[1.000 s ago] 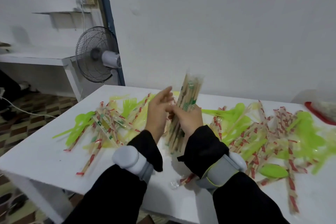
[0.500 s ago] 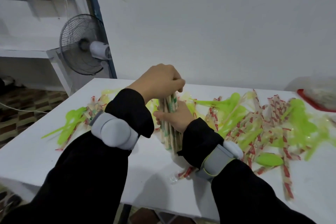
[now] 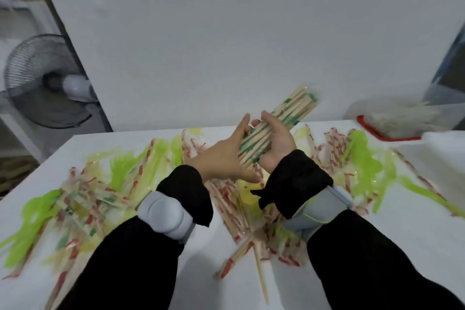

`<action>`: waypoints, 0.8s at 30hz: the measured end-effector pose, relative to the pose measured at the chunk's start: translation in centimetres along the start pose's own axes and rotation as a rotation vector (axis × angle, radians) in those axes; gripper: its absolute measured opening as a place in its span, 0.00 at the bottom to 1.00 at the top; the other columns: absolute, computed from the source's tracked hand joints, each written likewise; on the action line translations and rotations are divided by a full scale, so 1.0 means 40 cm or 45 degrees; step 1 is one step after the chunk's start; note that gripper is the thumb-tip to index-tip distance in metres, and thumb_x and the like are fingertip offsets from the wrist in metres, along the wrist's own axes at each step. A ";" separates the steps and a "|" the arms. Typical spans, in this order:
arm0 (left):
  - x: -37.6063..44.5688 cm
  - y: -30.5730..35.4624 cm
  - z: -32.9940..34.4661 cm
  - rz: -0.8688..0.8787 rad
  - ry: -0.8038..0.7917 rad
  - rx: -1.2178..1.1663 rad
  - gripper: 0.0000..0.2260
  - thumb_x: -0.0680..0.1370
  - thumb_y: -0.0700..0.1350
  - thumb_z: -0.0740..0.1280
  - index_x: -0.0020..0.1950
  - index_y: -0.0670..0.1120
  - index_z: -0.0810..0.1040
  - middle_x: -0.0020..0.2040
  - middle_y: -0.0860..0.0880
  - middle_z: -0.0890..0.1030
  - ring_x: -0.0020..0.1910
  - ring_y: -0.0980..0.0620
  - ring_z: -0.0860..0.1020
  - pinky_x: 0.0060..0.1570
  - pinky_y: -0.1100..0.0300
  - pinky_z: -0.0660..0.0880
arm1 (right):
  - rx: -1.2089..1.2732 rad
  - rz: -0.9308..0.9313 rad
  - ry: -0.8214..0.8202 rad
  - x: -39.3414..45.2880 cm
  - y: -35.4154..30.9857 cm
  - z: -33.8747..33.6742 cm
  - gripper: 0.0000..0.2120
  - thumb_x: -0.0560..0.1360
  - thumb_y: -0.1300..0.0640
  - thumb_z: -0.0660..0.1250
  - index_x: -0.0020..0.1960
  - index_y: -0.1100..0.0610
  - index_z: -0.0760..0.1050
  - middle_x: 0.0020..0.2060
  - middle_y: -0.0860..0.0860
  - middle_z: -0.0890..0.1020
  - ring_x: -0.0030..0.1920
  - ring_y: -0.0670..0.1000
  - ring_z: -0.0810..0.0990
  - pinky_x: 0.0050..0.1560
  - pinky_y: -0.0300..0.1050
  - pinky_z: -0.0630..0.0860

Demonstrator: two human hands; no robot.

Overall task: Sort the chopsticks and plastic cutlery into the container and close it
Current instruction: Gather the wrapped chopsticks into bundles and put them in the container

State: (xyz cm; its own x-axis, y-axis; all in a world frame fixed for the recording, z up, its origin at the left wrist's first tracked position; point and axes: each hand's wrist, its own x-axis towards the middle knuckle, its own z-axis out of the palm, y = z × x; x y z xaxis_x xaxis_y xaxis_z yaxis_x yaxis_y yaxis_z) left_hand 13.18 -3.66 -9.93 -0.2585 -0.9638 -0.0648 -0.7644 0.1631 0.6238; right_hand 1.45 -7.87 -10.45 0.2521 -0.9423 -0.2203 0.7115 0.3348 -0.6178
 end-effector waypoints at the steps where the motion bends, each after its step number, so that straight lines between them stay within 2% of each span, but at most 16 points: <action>1: 0.025 0.025 0.009 0.026 -0.004 0.032 0.53 0.69 0.45 0.75 0.76 0.60 0.35 0.74 0.56 0.61 0.61 0.53 0.75 0.49 0.68 0.70 | 0.113 0.022 -0.006 0.001 -0.028 -0.021 0.10 0.74 0.56 0.68 0.35 0.58 0.73 0.27 0.50 0.77 0.30 0.51 0.76 0.39 0.44 0.75; 2: 0.058 0.052 0.018 0.052 0.008 0.053 0.50 0.70 0.42 0.73 0.76 0.59 0.38 0.68 0.53 0.69 0.49 0.52 0.80 0.40 0.68 0.72 | 0.210 0.013 -0.013 0.007 -0.065 -0.043 0.12 0.75 0.55 0.67 0.35 0.57 0.72 0.27 0.50 0.76 0.31 0.51 0.75 0.39 0.44 0.74; 3: 0.072 0.058 0.021 0.035 0.038 0.067 0.47 0.70 0.40 0.71 0.77 0.58 0.42 0.61 0.50 0.76 0.39 0.52 0.80 0.32 0.68 0.73 | 0.275 0.029 -0.028 0.004 -0.077 -0.046 0.12 0.75 0.54 0.66 0.35 0.57 0.71 0.27 0.50 0.76 0.31 0.51 0.74 0.39 0.43 0.74; 4: 0.101 0.085 0.030 0.036 0.043 0.060 0.44 0.70 0.39 0.70 0.77 0.57 0.46 0.54 0.49 0.78 0.33 0.51 0.79 0.29 0.66 0.74 | 0.292 0.007 -0.003 0.009 -0.112 -0.065 0.12 0.75 0.54 0.66 0.35 0.57 0.71 0.26 0.50 0.75 0.30 0.51 0.73 0.39 0.43 0.73; 7: 0.186 0.168 0.061 0.077 -0.019 0.064 0.36 0.72 0.39 0.68 0.75 0.52 0.55 0.50 0.48 0.75 0.31 0.52 0.77 0.26 0.66 0.73 | 0.212 -0.051 0.010 0.026 -0.215 -0.126 0.11 0.77 0.54 0.64 0.37 0.58 0.71 0.27 0.52 0.77 0.31 0.51 0.75 0.40 0.45 0.73; 9: 0.237 0.212 0.068 0.097 0.016 0.123 0.33 0.73 0.39 0.67 0.75 0.49 0.57 0.49 0.47 0.74 0.30 0.54 0.75 0.23 0.68 0.70 | 0.083 -0.025 -0.002 0.039 -0.290 -0.160 0.09 0.77 0.55 0.63 0.40 0.58 0.72 0.33 0.53 0.80 0.39 0.52 0.77 0.46 0.46 0.74; 10: 0.265 0.235 0.069 0.115 0.045 0.176 0.32 0.73 0.40 0.67 0.74 0.48 0.58 0.50 0.46 0.75 0.31 0.53 0.75 0.24 0.67 0.69 | -0.036 -0.001 -0.011 0.042 -0.330 -0.181 0.08 0.76 0.55 0.63 0.41 0.57 0.72 0.37 0.53 0.79 0.43 0.53 0.76 0.48 0.47 0.73; 12: 0.350 0.303 0.088 0.124 0.110 0.304 0.28 0.72 0.42 0.67 0.71 0.46 0.61 0.52 0.44 0.75 0.37 0.48 0.75 0.30 0.61 0.70 | -0.334 0.004 0.018 0.067 -0.459 -0.258 0.06 0.75 0.55 0.65 0.41 0.55 0.72 0.40 0.51 0.75 0.46 0.52 0.74 0.47 0.46 0.70; 14: 0.395 0.336 0.078 0.107 0.151 0.434 0.24 0.73 0.43 0.67 0.67 0.44 0.64 0.53 0.43 0.75 0.45 0.44 0.75 0.40 0.56 0.71 | -0.637 -0.011 0.112 0.083 -0.547 -0.301 0.06 0.76 0.54 0.64 0.40 0.54 0.72 0.40 0.50 0.75 0.41 0.50 0.73 0.43 0.43 0.68; 15: 0.428 0.362 0.082 0.090 0.173 0.457 0.22 0.73 0.43 0.67 0.65 0.44 0.66 0.53 0.44 0.75 0.47 0.44 0.75 0.42 0.54 0.71 | -0.768 -0.039 0.164 0.091 -0.603 -0.326 0.07 0.76 0.54 0.63 0.41 0.54 0.73 0.40 0.50 0.76 0.39 0.49 0.72 0.41 0.42 0.67; 17: 0.489 0.409 0.093 0.059 0.229 0.515 0.17 0.72 0.43 0.67 0.59 0.45 0.69 0.50 0.45 0.76 0.45 0.45 0.75 0.42 0.54 0.71 | -0.986 -0.141 0.269 0.109 -0.708 -0.384 0.06 0.77 0.55 0.62 0.43 0.54 0.73 0.44 0.50 0.79 0.38 0.49 0.73 0.40 0.41 0.67; 19: 0.549 0.459 0.107 0.029 0.241 0.535 0.15 0.71 0.42 0.68 0.56 0.46 0.70 0.48 0.47 0.75 0.44 0.46 0.74 0.40 0.56 0.71 | -1.275 -0.270 0.346 0.131 -0.814 -0.453 0.04 0.77 0.57 0.63 0.47 0.56 0.76 0.50 0.52 0.80 0.43 0.50 0.76 0.42 0.41 0.69; 22: 0.657 0.547 0.143 -0.023 0.200 0.510 0.15 0.70 0.41 0.69 0.55 0.45 0.71 0.46 0.46 0.77 0.35 0.48 0.74 0.36 0.58 0.72 | -1.868 -0.439 0.321 0.173 -0.953 -0.563 0.13 0.78 0.60 0.63 0.60 0.63 0.77 0.57 0.56 0.80 0.57 0.54 0.77 0.51 0.38 0.68; 24: 0.724 0.601 0.177 -0.057 0.134 0.492 0.14 0.70 0.40 0.70 0.53 0.45 0.71 0.40 0.47 0.77 0.29 0.50 0.73 0.29 0.63 0.70 | -2.164 -0.394 0.290 0.207 -0.993 -0.639 0.14 0.79 0.59 0.61 0.61 0.63 0.77 0.59 0.55 0.79 0.61 0.54 0.75 0.58 0.39 0.65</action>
State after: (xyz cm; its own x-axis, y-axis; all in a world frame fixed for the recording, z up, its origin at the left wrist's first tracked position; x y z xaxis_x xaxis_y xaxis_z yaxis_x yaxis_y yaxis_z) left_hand -16.85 -26.17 -2.30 -0.1730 -0.9849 0.0074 -0.9446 0.1680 0.2821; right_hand -41.48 -28.95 -7.03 0.0555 -0.9973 0.0487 -0.7488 -0.0738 -0.6586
